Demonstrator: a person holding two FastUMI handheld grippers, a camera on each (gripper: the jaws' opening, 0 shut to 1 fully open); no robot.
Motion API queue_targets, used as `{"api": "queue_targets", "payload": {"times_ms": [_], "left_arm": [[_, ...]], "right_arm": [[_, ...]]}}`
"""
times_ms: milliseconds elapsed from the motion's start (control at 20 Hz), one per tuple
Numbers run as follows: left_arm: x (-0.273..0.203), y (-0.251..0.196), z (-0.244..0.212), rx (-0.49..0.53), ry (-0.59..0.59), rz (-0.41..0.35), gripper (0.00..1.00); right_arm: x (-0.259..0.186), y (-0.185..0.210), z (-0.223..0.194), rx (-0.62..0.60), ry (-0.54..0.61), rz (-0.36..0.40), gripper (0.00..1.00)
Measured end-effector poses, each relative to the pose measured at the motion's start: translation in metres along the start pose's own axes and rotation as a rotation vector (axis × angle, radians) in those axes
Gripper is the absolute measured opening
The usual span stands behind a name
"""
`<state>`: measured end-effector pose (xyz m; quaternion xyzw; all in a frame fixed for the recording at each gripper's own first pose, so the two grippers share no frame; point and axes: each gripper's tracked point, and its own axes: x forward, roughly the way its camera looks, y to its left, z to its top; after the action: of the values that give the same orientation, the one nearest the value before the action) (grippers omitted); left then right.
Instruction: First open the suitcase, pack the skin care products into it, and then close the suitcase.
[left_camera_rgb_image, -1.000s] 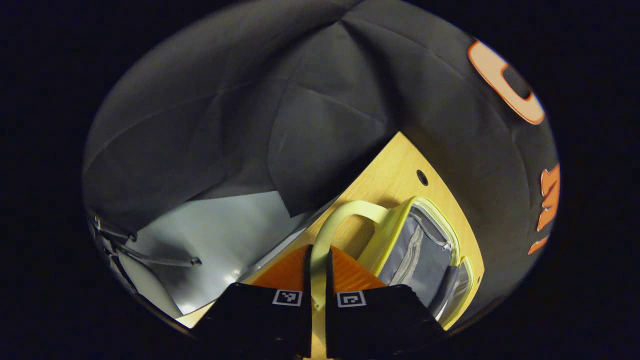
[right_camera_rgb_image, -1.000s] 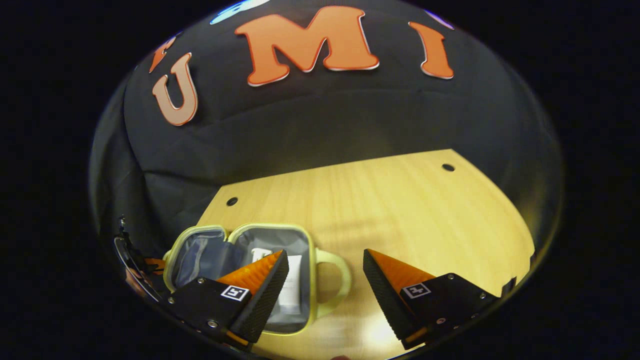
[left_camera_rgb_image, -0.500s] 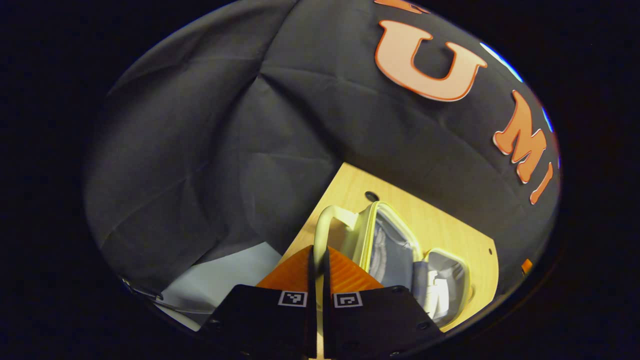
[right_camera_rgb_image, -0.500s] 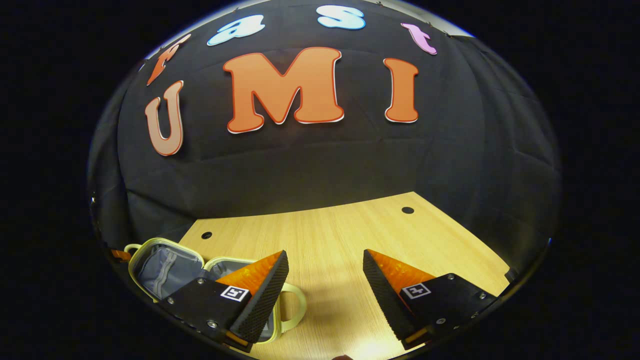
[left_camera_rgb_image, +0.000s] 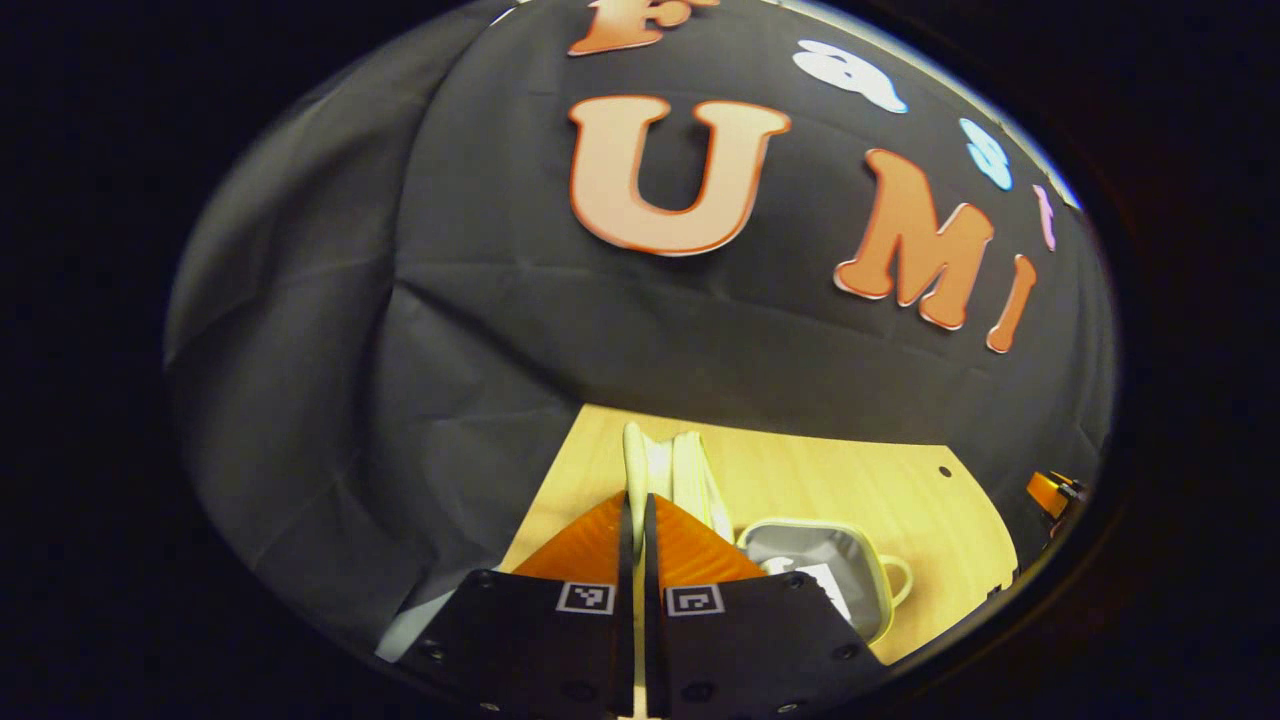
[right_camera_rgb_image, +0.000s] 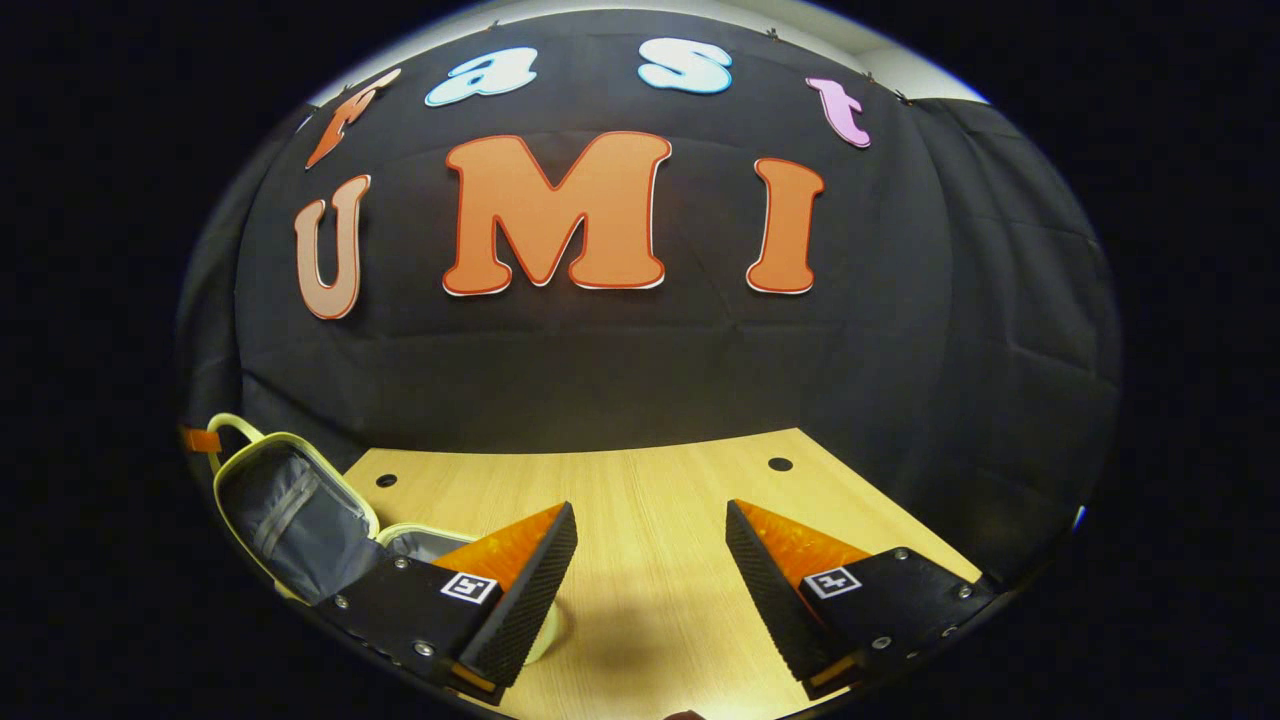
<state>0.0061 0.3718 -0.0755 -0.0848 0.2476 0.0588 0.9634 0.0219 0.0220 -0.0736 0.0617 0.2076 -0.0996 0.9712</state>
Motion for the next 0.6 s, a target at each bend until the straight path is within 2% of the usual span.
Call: {"api": "queue_targets", "payload": {"times_ms": [300,600], "left_arm": [[-0.019,-0.085,0.016,0.096,-0.044,-0.040,0.05],[-0.026,-0.176,0.000,0.171,-0.034,-0.077,0.05]], "right_arm": [[0.006,-0.033,0.006,-0.022,-0.022,0.021,0.96],[0.009,-0.063,0.003,-0.046,-0.030,0.054,0.96]]}}
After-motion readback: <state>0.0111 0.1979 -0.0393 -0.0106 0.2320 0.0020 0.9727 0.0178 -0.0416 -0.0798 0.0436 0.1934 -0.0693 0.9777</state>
